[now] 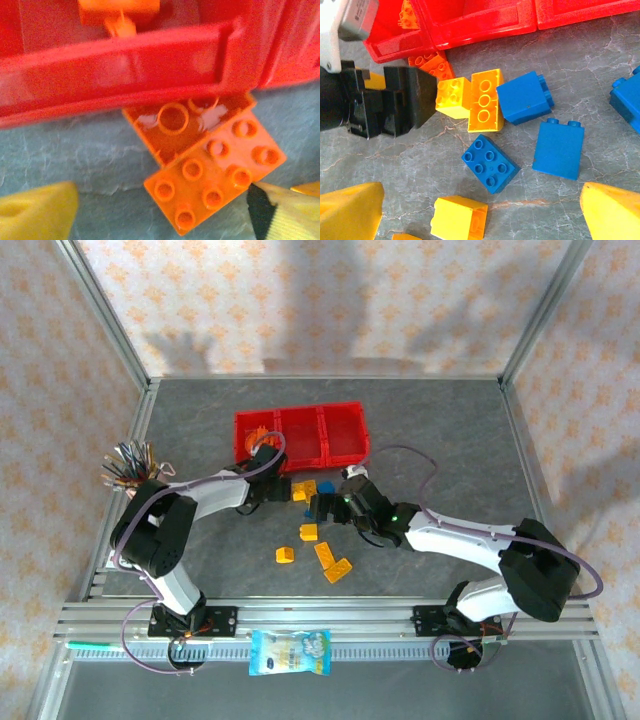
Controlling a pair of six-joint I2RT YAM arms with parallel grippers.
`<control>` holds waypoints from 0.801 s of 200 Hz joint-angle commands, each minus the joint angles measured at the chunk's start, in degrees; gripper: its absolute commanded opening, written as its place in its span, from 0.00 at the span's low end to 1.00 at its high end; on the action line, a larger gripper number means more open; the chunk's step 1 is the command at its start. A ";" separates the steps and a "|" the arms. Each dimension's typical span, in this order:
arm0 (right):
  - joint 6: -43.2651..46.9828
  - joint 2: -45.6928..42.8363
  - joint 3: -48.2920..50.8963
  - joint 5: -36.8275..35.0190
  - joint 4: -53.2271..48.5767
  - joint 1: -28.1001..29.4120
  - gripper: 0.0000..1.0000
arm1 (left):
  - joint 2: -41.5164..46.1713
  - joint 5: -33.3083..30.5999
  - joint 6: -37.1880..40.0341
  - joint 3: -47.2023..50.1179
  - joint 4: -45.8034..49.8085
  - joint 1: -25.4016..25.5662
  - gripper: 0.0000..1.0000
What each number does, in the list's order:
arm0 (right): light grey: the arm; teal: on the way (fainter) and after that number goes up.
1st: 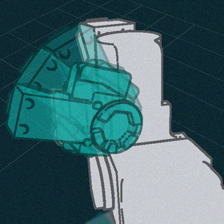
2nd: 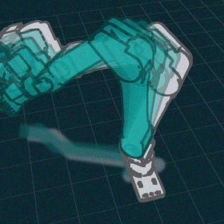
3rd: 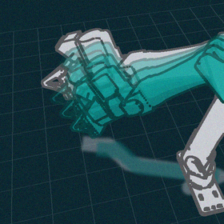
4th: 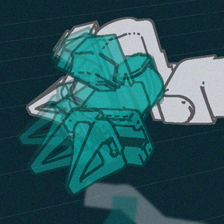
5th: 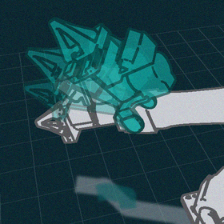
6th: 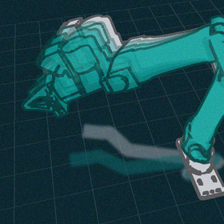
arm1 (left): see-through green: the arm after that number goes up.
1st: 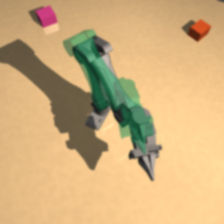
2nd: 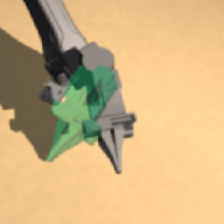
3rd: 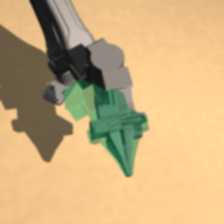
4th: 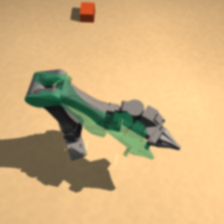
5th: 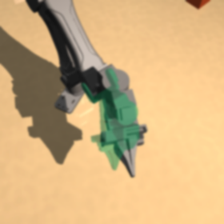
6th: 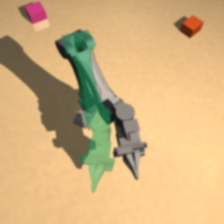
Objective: Sort the legos into containers by color
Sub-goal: Move the container to the top-center of the table.
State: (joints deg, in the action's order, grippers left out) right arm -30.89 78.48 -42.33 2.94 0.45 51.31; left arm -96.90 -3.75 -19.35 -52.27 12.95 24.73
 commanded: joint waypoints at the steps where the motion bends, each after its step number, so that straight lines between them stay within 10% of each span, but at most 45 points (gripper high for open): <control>1: 0.11 -0.50 -0.68 -1.71 -0.45 -0.43 1.00 | -0.73 1.05 4.50 -2.49 -4.30 -0.76 0.98; 160: 0.21 0.64 -2.06 -1.09 -0.70 -0.42 1.00 | -8.71 5.92 12.53 -13.47 -4.69 -1.71 1.00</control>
State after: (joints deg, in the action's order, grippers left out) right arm -30.87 79.24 -42.61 2.98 0.43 51.18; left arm -104.25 1.19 -8.75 -62.35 7.94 23.20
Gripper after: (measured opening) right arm 0.997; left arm 0.996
